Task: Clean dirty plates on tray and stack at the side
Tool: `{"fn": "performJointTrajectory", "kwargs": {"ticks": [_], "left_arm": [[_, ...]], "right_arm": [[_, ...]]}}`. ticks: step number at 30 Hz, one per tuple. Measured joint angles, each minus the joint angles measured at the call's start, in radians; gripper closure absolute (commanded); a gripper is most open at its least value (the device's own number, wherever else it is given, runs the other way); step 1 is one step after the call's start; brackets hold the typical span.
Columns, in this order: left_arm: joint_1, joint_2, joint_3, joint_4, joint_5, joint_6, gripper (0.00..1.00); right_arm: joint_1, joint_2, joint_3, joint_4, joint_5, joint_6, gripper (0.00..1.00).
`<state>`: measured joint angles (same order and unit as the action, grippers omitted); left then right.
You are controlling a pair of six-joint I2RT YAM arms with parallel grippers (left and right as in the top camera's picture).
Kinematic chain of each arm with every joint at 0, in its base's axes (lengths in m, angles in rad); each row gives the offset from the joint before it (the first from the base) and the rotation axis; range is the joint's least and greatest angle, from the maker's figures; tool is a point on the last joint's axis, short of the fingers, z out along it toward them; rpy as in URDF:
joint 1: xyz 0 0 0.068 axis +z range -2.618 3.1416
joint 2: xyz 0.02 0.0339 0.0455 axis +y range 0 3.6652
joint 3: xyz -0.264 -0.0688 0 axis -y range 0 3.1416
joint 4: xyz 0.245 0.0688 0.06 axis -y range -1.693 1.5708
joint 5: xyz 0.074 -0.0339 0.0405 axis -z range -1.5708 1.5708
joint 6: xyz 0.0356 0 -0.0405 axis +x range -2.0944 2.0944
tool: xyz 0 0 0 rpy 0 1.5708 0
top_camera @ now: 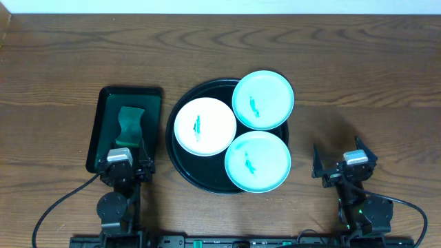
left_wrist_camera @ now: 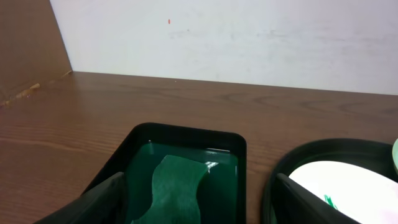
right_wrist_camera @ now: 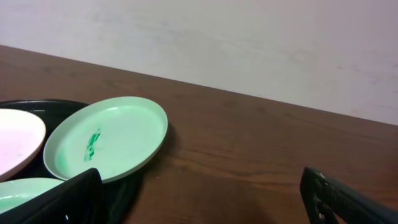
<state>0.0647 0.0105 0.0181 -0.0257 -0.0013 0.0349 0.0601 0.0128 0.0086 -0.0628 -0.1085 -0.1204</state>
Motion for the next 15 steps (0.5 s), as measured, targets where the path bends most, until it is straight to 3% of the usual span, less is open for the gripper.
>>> {"fn": "performJointTrajectory", "kwargs": {"ticks": [15], "left_arm": [[0.0, 0.0, 0.0, 0.0, 0.0, 0.0, 0.27]], "right_arm": [[0.0, 0.0, 0.0, 0.0, 0.0, 0.0, 0.01]]}}
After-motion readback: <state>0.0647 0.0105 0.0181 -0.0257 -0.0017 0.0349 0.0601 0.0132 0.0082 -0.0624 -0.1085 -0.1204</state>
